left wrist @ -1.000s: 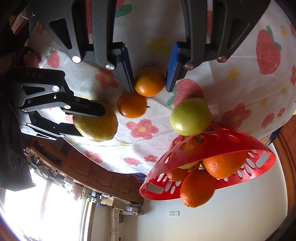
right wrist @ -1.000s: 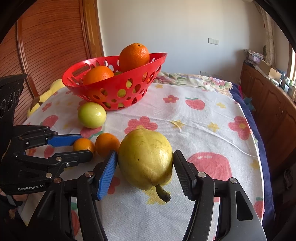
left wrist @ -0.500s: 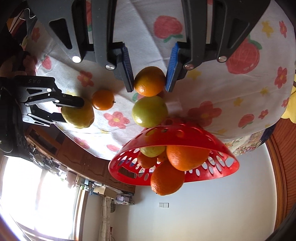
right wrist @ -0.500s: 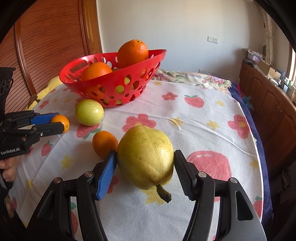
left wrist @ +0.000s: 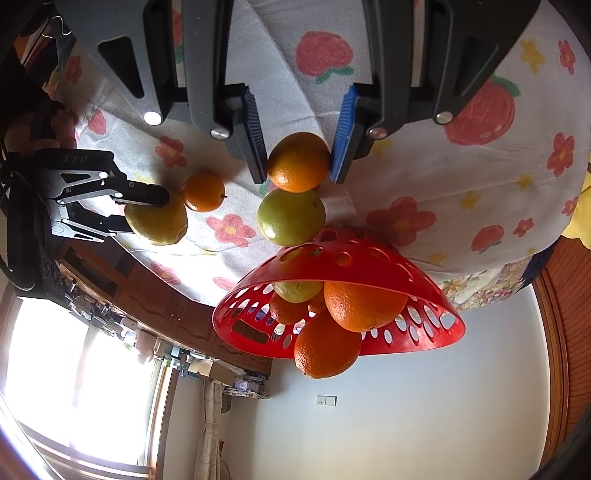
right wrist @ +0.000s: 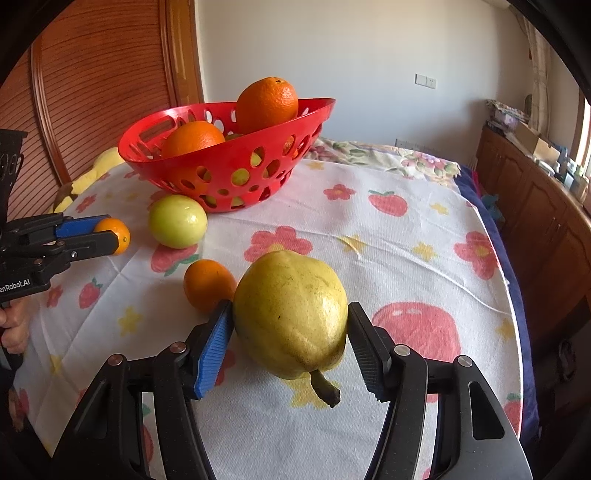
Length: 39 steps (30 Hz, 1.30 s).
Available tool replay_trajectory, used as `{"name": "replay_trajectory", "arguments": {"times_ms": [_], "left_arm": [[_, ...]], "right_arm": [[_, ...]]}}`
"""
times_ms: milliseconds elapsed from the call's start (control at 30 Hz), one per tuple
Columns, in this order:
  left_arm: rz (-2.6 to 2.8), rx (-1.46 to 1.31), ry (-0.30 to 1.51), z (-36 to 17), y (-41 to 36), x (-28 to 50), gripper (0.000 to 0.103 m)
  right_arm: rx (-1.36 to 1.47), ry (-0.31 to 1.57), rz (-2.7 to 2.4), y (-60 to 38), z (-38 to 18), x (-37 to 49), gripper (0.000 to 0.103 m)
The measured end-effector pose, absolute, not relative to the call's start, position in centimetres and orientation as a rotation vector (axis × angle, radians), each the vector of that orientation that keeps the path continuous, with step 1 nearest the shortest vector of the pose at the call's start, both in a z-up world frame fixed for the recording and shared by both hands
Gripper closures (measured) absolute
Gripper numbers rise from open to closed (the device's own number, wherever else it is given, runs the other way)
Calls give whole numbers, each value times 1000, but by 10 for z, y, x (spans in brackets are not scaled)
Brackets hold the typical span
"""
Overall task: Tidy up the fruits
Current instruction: 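Grasp the tangerine with the left tool while the right tool grasps the yellow pear, then carry the tangerine and yellow pear over the red basket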
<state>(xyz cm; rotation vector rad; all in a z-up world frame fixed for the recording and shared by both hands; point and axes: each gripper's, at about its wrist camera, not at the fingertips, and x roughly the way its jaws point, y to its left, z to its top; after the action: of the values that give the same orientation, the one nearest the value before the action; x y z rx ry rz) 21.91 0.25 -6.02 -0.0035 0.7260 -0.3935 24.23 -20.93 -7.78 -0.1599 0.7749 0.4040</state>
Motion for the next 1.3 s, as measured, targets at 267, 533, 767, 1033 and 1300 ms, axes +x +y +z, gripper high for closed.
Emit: {"name": "replay_trajectory", "arguments": {"times_ms": [267,533,767,1033,1300], "left_arm": [[-391,4,705,-50,2,218,70],[-391,17,671,-33,2,222,70],[-384,35,628,-10,5,233,70],[-356,66,594,11,9,256,70],[-309,107,580,20,14,280,70]], "right_arm": [[-165,767,409,-210,-73,242,40],[-151,727,417,-214,-50,241,40],[-175,664,436,-209,-18,247,40],[-232,566,479,-185,19,276,40],[-257,556,545,-149,21,316,40]]}}
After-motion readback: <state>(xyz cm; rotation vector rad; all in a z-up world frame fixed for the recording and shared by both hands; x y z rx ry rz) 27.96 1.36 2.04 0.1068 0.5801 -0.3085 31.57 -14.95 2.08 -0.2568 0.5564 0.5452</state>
